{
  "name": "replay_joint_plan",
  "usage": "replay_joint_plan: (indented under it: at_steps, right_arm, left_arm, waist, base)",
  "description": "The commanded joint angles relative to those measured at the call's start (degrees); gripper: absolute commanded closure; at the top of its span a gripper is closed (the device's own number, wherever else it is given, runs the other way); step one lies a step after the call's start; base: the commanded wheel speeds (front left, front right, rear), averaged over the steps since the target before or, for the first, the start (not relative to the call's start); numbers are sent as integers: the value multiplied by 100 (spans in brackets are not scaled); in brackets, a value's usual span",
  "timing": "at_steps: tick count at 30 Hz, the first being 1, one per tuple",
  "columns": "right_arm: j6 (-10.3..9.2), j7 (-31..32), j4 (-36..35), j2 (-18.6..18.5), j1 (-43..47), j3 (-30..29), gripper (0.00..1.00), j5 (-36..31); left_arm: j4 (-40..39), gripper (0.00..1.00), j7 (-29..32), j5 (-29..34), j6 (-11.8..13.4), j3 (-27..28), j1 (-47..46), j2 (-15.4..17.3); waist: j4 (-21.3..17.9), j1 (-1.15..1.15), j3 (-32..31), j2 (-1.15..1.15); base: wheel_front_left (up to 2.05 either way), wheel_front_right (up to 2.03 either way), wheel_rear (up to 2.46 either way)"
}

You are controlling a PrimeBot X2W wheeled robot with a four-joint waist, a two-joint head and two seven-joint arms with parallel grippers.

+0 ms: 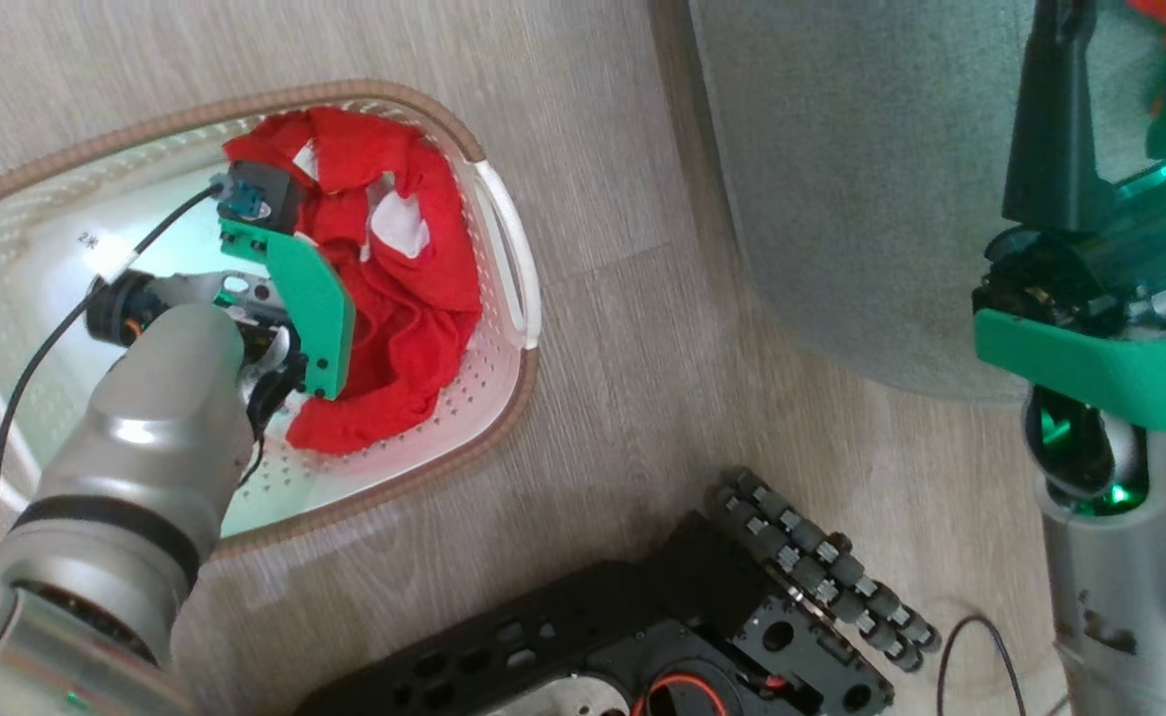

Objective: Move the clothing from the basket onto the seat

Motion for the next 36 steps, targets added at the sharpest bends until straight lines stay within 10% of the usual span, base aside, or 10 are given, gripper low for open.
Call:
replay_joint_plan:
  at_steps: [1, 36]
  right_arm:
    - [-2, -36, -155, 42, 164, 52, 0, -32]
    - [-2, -36, 957, -787, 1570, -43, 0, 306]
  left_arm:
    - [-125, 100, -71, -51, -35, 57, 197, 41]
    - [-2243, 100, -2299, -1344, -35, -1011, 1802, -50]
  waist:
    - [50, 0, -110, 0]
    - [1502, 0, -4116, 0]
  base:
    - [0, 0, 0]
    - [0, 0, 0]
